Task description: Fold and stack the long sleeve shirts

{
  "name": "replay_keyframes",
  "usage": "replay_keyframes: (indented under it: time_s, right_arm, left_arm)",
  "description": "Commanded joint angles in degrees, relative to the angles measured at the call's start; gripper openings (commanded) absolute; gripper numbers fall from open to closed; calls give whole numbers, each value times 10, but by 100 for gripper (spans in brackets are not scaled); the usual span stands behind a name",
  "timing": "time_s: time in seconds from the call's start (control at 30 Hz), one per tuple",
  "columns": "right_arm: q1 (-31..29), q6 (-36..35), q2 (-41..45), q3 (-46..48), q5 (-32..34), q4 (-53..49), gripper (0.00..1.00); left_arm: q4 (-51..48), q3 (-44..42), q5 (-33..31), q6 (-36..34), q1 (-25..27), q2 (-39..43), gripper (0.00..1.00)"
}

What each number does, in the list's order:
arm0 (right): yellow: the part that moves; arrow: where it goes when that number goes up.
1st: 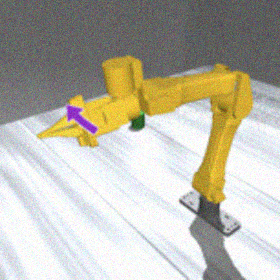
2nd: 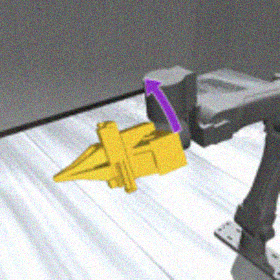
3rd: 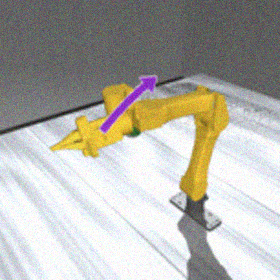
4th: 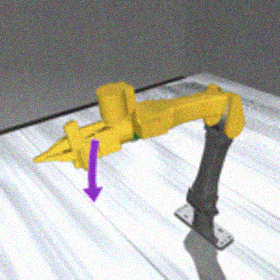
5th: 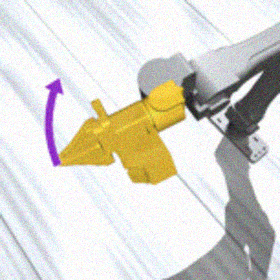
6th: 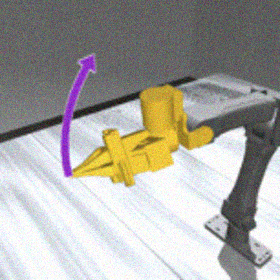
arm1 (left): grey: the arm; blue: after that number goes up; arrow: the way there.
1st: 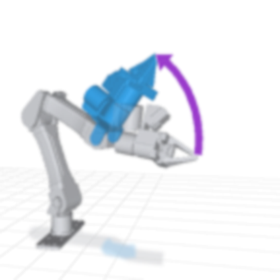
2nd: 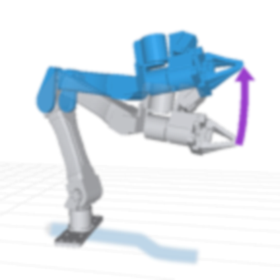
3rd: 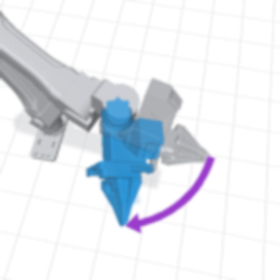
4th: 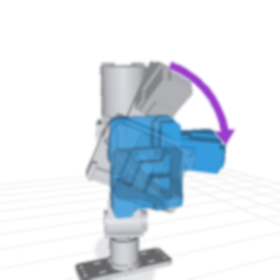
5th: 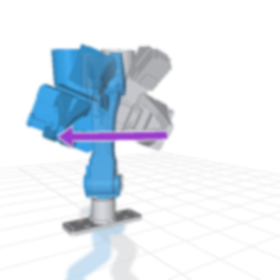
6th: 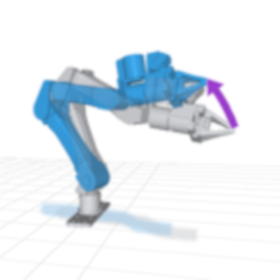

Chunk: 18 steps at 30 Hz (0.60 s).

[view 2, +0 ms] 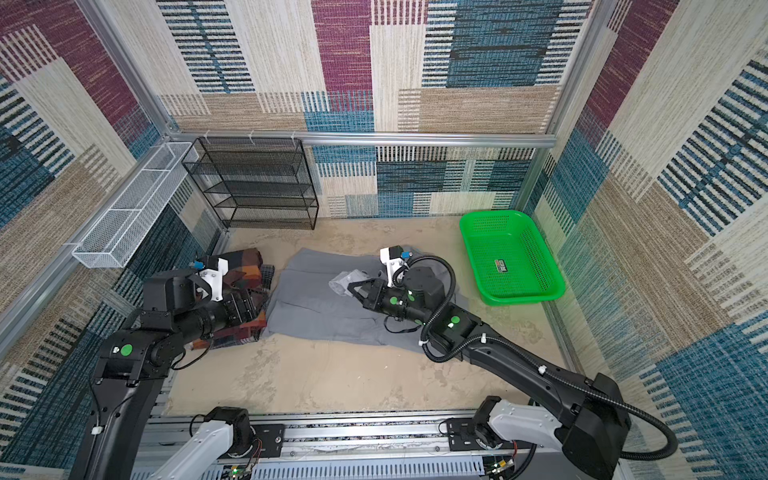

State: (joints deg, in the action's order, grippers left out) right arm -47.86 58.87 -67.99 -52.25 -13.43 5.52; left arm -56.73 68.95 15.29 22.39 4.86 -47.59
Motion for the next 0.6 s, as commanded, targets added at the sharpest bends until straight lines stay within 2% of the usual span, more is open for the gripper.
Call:
replay_keyframes:
  time_s: [0.0, 0.23, 0.4, 0.47, 0.57]
  right_arm:
    - [-25, 44, -39, -12, 56, 85, 0]
    - [-63, 48, -145, -53, 100, 126, 0]
    - [-83, 45, -235, -106, 82, 129, 0]
    - [-89, 45, -252, -116, 67, 129, 0]
    - [-108, 0, -246, -126, 96, 107, 0]
  left_arm:
    - [-21, 11, 4, 0, -10, 4, 76]
    - [-43, 22, -7, -11, -19, 15, 76]
    - [-61, 22, -13, -15, -20, 20, 76]
    - [-69, 23, -11, -17, -20, 20, 77]
    - [-79, 26, -10, -23, -20, 23, 78]
